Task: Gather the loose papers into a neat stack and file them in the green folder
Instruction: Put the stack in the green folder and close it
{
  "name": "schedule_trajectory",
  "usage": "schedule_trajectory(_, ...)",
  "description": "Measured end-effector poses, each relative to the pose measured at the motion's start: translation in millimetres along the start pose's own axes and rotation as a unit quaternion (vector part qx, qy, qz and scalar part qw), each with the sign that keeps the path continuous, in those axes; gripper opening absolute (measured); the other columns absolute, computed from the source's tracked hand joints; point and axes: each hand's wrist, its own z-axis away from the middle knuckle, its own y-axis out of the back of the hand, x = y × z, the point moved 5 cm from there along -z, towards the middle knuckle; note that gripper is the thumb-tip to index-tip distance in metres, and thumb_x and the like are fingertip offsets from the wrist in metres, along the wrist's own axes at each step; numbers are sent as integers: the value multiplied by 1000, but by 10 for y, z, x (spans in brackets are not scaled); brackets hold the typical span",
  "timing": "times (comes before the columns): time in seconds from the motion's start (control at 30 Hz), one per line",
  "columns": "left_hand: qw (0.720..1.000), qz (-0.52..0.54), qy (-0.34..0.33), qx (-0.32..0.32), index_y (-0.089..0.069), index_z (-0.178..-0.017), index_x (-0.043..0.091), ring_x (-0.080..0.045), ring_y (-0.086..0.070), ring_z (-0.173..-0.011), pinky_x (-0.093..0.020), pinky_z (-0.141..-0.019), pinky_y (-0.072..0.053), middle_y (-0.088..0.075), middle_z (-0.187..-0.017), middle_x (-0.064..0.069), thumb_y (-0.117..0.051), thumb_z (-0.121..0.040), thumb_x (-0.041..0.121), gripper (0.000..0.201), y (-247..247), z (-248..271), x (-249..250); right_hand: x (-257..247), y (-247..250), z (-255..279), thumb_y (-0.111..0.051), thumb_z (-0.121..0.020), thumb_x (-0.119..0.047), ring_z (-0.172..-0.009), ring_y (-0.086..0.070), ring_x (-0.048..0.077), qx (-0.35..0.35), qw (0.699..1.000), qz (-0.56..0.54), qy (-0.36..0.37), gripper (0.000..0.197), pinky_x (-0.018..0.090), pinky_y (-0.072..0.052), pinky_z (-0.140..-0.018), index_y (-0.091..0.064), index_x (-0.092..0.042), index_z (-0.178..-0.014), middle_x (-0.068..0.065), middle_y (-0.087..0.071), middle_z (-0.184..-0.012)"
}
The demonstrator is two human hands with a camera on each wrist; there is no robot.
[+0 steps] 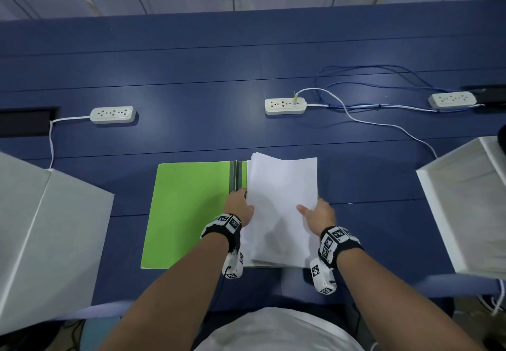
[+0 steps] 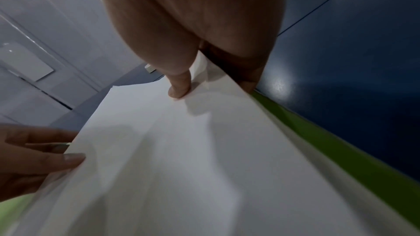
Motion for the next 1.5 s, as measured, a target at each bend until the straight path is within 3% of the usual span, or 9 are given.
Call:
schedule_trajectory(0.3, 1000, 28, -6, 2, -60, -133, 8, -30, -66, -110, -31, -93, -51, -70, -122, -7, -69, -85, 8, 49, 42, 18, 36, -3, 6, -16, -70, -89, -37, -118, -60, 34, -5, 1000, 11, -4, 53, 35, -47, -96, -57, -3, -127, 16, -65, -128)
schedule_trajectory(0.47, 1000, -22, -13, 6, -71, -104, 8, -27, -68, -87, -30, -71, -53, -75, -98, -9, -73, -77, 14, 28, 62, -26, 52, -52, 29, 22, -71, -88, -36, -118, -59, 36, 5, 1000, 29, -11, 56, 36, -47, -92, -52, 1, -126, 19, -62, -128)
schedule_trajectory(0.57, 999, -35, -10, 2, -68, -98, 6, -30, -69, -91, -36, -75, -58, -73, -97, -11, -74, -75, 16, 26, 71, -29, 49, -46, 69, 3, -74, -85, -39, -114, -60, 37, 12, 999, 39, -11, 59, 40, -50, -91, -52, 2, -121, 20, -62, -125)
schedule_trajectory(0.63, 999, -38, -9, 1, -65, -104, 9, -31, -68, -100, -36, -82, -56, -72, -107, -12, -75, -78, 16, 29, 80, -16, 45, -47, 88, -17, -75, -83, -39, -114, -59, 37, 15, 999, 41, -12, 60, 41, -51, -91, -52, 3, -120, 20, -61, -125)
schedule_trajectory(0.8, 1000, -19, 1, 5, -49, -144, 6, -28, -62, -118, -36, -99, -53, -65, -129, -10, -76, -79, 15, 71, 79, 1, 4, -92, 66, -23, -77, -82, -37, -116, -59, 37, 16, 999, 47, -8, 63, 43, -51, -95, -49, 2, -123, 21, -61, -126)
schedule_trajectory(1.13, 999, -36, -7, 2, -49, -143, 7, -28, -58, -119, -36, -101, -50, -63, -129, -11, -72, -84, 23, 65, 115, 45, -18, -91, 89, 2, -70, -82, -48, -124, -49, 36, 63, 992, 105, -2, 72, 46, -48, -99, -49, 1, -130, 19, -53, -132)
schedule_trajectory(1.27, 999, 20, 32, 40, -52, -141, 15, -22, -63, -106, -35, -94, -54, -65, -123, -7, -71, -88, 32, 59, 329, -10, -235, -307, 140, 96, -66, -84, -43, -124, -44, 34, 162, 963, 193, 98, 61, 46, -42, -100, -53, -8, -131, 15, -51, -131)
schedule_trajectory(1.4, 980, 118, 140, 83, -57, -137, 15, -26, -65, -113, -37, -96, -55, -67, -127, -7, -74, -87, 29, 55, 557, -9, -609, -592, -159, 167, -61, -88, -40, -120, -46, 28, 93, 931, 261, 238, 45, 42, -42, -99, -60, -20, -128, 7, -54, -126)
schedule_trajectory(1.5, 974, 110, 167, 104, -58, -136, 16, -27, -63, -113, -41, -97, -55, -67, -122, -6, -77, -83, 35, 59, 668, -12, -811, -681, -411, 201, -61, -86, -49, -123, -45, 26, 29, 915, 304, 262, 53, 42, -42, -100, -55, -27, -134, 5, -50, -132)
